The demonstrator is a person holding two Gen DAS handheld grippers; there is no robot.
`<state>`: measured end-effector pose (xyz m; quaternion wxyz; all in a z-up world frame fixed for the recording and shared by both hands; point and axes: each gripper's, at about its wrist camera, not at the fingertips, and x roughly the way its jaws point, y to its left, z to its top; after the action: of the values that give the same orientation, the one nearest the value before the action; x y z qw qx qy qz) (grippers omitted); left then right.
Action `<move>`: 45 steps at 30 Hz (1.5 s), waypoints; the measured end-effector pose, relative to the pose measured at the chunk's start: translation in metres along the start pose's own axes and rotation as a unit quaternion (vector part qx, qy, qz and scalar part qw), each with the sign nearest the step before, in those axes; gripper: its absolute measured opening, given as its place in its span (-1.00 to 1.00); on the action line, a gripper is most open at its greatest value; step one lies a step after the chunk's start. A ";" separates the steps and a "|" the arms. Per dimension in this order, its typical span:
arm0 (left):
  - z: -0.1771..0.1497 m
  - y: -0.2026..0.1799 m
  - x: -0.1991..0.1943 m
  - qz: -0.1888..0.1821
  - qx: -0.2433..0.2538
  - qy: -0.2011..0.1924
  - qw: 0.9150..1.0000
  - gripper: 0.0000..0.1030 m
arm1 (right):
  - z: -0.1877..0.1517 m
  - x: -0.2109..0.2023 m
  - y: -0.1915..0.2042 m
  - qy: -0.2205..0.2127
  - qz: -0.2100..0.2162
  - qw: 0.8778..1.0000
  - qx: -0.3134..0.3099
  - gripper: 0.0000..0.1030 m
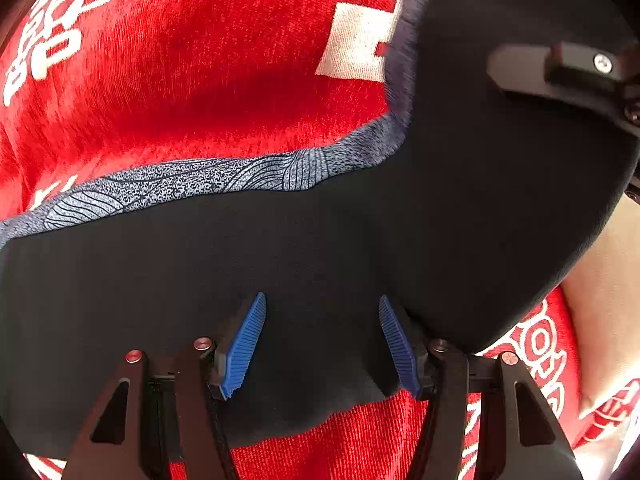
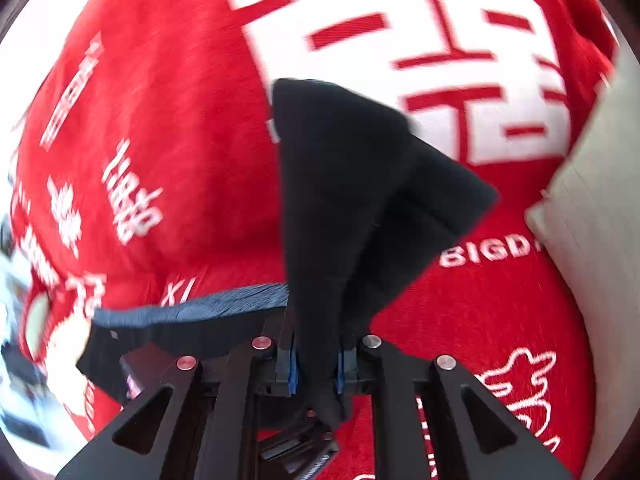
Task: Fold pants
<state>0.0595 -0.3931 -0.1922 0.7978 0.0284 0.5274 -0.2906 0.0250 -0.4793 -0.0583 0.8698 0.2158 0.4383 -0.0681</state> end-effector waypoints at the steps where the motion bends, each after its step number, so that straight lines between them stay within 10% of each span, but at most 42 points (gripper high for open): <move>1: 0.002 0.010 -0.004 -0.010 -0.006 0.013 1.000 0.18 | 0.000 0.000 0.009 0.002 0.001 1.000 -0.012 -0.73; 8: 0.003 0.101 -0.078 0.030 -0.081 0.037 0.996 0.20 | -0.010 0.001 0.062 0.011 -0.024 0.996 -0.084 -0.73; 12: -0.004 0.173 -0.117 0.084 -0.091 0.022 0.992 0.54 | -0.034 0.027 0.108 0.029 -0.071 0.983 -0.165 -0.73; 18: -0.014 0.249 -0.122 0.106 -0.146 0.050 0.982 0.54 | -0.099 0.094 0.180 0.077 -0.145 0.944 -0.286 -0.63; 24: -0.014 0.266 -0.124 0.103 -0.155 0.064 0.981 0.54 | -0.146 0.107 0.208 0.065 -0.193 0.903 -0.379 -0.07; 28: -0.002 0.253 -0.130 0.080 -0.145 0.064 0.984 0.54 | -0.146 0.072 0.203 0.076 -0.143 0.916 -0.366 0.02; 35: 0.026 0.200 -0.131 -0.009 -0.079 0.063 0.995 0.54 | -0.080 0.032 0.126 0.072 -0.096 0.984 -0.135 0.05; 42: 0.038 0.181 -0.093 -0.042 -0.071 0.103 0.991 0.52 | -0.075 0.059 0.081 0.114 -0.050 0.992 -0.002 0.04; 45: 0.037 0.179 -0.084 -0.061 -0.072 0.119 0.988 0.13 | -0.080 0.054 0.079 0.106 -0.039 0.994 0.007 0.04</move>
<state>0.1557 -0.2209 -0.1507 0.7100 -0.0273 0.6391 -0.2944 0.0235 -0.3694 -0.1176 0.8135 0.2104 0.5361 -0.0813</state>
